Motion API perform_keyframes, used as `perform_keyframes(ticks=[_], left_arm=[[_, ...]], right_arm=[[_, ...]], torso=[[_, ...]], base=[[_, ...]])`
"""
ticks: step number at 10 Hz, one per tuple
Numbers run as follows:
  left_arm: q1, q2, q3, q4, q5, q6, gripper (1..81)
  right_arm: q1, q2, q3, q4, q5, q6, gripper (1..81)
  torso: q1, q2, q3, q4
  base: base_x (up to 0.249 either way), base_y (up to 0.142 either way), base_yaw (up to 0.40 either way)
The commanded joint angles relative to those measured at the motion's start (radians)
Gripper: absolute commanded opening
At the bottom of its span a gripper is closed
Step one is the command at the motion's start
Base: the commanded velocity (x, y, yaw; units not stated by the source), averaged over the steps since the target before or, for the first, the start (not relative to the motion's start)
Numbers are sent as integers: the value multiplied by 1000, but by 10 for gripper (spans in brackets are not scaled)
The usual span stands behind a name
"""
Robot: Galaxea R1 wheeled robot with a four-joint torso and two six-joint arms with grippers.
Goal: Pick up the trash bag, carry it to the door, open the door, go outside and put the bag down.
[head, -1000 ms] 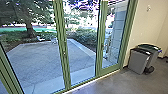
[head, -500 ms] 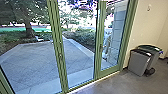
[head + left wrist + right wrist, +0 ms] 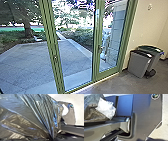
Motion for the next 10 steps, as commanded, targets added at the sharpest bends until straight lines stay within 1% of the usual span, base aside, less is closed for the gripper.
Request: perform_keyframes(ticks=[1,7,10], left_arm=[[-46,3,3,-1,67,2,10],[-46,4,2,-1,67,2,10],[-46,4,2,-1,67,2,10]], right_arm=[[52,15,7,-10,-62,-5,811],[54,15,6,-12,-62,-7,811],[65,21,6,-12,-62,-7,811]], torso=[[0,0,0,0],[0,0,0,0],[0,0,0,0]], base=[[163,-127,0],[163,-120,0],[164,-103,0]])
